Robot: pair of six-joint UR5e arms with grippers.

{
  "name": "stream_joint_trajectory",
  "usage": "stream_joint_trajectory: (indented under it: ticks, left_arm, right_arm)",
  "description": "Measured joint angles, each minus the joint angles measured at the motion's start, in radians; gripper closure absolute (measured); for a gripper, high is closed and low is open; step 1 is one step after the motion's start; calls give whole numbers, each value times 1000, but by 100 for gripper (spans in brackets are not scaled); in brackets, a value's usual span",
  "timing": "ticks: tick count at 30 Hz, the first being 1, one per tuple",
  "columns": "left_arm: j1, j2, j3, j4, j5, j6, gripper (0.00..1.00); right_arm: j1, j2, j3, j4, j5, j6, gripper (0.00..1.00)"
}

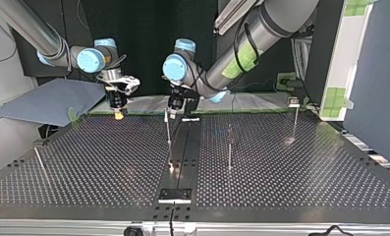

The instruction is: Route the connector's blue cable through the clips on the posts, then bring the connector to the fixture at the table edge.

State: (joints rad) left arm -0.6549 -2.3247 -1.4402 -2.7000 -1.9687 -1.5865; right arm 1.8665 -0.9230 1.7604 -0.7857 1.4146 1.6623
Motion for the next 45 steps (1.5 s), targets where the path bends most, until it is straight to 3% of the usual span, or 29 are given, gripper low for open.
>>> stream_joint_trajectory:
  ticks: [7, 24, 45]
  left_arm:
    - [-19, 22, -36, 21, 32, 0, 0]
    - [-62, 37, -48, 15, 10, -4, 0]
    - [-66, 37, -48, 2, 5, -25, 0]
  right_arm:
    - [0, 0, 0, 0, -5, 2, 98]
    - [-2, 0, 0, 0, -8, 4, 98]
    - [-4, 0, 0, 2, -11, 5, 98]
